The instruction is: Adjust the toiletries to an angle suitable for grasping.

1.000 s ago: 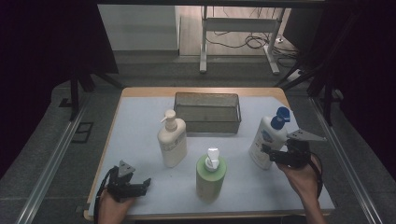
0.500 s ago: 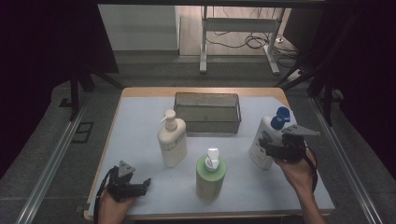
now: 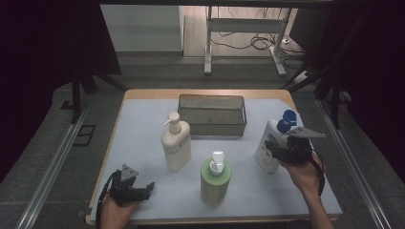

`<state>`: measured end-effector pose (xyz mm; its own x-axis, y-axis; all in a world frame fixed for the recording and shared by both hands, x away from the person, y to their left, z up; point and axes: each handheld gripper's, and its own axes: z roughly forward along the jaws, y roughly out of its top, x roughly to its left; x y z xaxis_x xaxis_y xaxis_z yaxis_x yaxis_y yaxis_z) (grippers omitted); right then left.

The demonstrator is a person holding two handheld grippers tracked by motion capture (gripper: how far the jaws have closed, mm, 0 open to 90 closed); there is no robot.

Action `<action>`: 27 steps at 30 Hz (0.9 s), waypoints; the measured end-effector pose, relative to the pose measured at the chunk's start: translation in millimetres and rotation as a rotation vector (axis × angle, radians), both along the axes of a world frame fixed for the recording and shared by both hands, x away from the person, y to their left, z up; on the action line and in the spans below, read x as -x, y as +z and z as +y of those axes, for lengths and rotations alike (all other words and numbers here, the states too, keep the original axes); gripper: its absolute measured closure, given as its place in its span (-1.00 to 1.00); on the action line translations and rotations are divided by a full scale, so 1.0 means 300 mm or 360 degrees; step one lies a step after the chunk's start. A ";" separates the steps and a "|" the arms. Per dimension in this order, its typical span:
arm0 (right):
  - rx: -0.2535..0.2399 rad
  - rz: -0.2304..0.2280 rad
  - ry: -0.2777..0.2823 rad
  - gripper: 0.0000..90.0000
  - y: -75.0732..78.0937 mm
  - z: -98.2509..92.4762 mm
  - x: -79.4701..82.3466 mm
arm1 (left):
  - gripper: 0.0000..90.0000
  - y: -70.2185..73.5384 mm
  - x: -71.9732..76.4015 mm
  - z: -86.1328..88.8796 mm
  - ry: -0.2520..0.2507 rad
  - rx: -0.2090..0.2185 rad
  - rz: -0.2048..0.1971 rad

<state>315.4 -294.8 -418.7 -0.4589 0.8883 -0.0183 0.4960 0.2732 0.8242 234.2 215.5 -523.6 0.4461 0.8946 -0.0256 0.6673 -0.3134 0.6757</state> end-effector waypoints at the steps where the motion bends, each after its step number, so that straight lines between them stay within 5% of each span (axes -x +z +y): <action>1: -0.0001 0.0001 -0.0005 -0.11 0.001 0.000 0.000 | -0.76 0.000 0.000 0.000 0.0000 0.0000 0.0000; 9: -0.0017 0.0042 0.0007 -0.10 0.014 -0.004 0.001 | -0.76 0.000 -0.001 0.001 -0.0004 -0.0003 -0.0002; 27: -0.0072 0.0012 0.0113 -0.10 0.115 0.053 0.000 | -0.76 0.000 -0.001 0.001 -0.0003 -0.0003 -0.0002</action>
